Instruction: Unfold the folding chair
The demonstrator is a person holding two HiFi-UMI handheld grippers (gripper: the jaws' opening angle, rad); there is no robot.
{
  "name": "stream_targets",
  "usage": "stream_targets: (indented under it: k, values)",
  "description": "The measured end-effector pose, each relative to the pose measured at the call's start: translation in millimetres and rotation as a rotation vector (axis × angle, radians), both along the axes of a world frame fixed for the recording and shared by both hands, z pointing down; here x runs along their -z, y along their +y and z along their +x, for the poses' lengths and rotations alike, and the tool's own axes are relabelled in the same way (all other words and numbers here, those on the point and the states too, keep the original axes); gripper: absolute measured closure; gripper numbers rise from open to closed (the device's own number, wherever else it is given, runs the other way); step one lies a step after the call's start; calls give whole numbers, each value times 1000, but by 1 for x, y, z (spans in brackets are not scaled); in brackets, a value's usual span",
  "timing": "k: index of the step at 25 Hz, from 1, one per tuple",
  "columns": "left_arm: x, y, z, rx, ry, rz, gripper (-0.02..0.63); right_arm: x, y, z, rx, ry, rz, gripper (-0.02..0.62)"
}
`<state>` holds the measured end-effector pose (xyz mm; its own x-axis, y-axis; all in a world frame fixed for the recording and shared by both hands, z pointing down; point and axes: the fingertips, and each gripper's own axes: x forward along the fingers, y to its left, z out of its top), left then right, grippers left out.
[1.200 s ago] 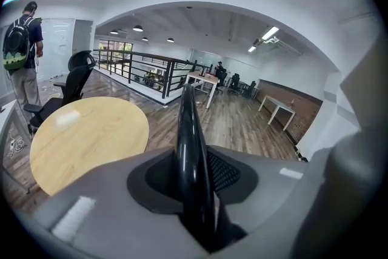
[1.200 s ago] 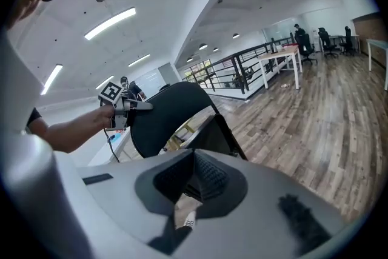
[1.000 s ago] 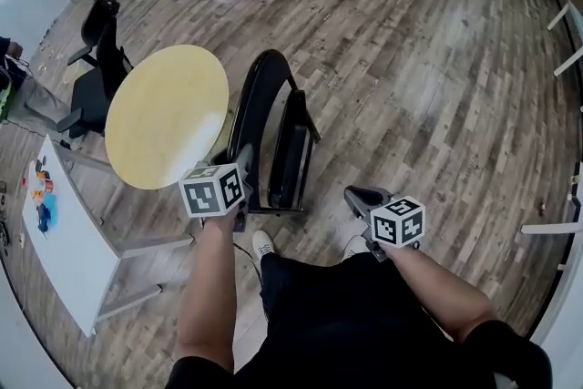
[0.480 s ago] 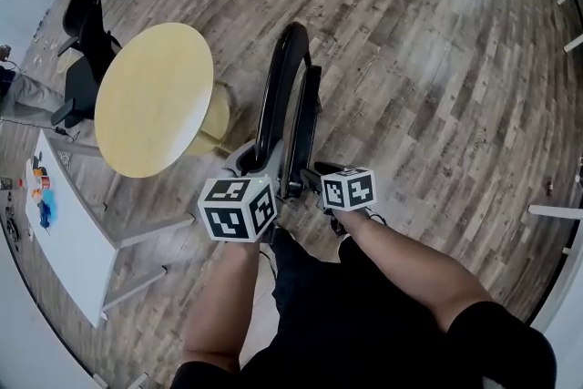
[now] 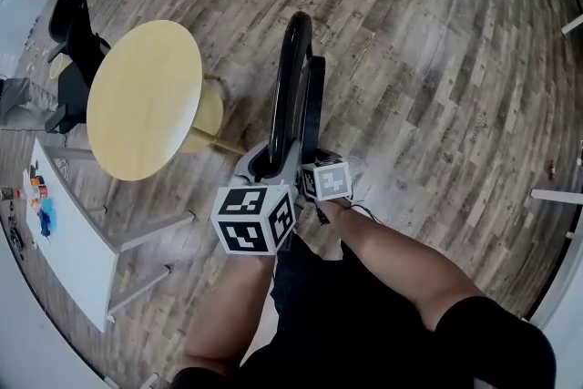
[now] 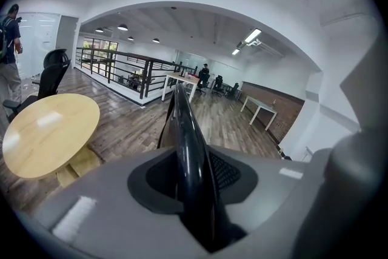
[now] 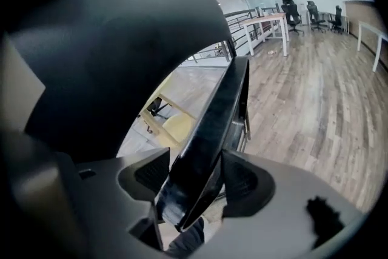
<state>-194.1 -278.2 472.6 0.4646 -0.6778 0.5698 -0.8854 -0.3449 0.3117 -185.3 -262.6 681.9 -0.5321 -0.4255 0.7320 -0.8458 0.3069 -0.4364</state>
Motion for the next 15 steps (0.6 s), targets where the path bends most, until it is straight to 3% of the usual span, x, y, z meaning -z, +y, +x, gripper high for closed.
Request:
stream_targets:
  k: [3,6,15]
  values:
    - [-1,2,8,-9,13,-2,491,-10,-3,4,-10,42,-6,334]
    - [-1,3,11,-9,44,-5,482,-25,-2,3,7,11,-26,334]
    - [-1,-4,-23,22,55,-4,499,-17,-2,7,-6,-39,-24,336]
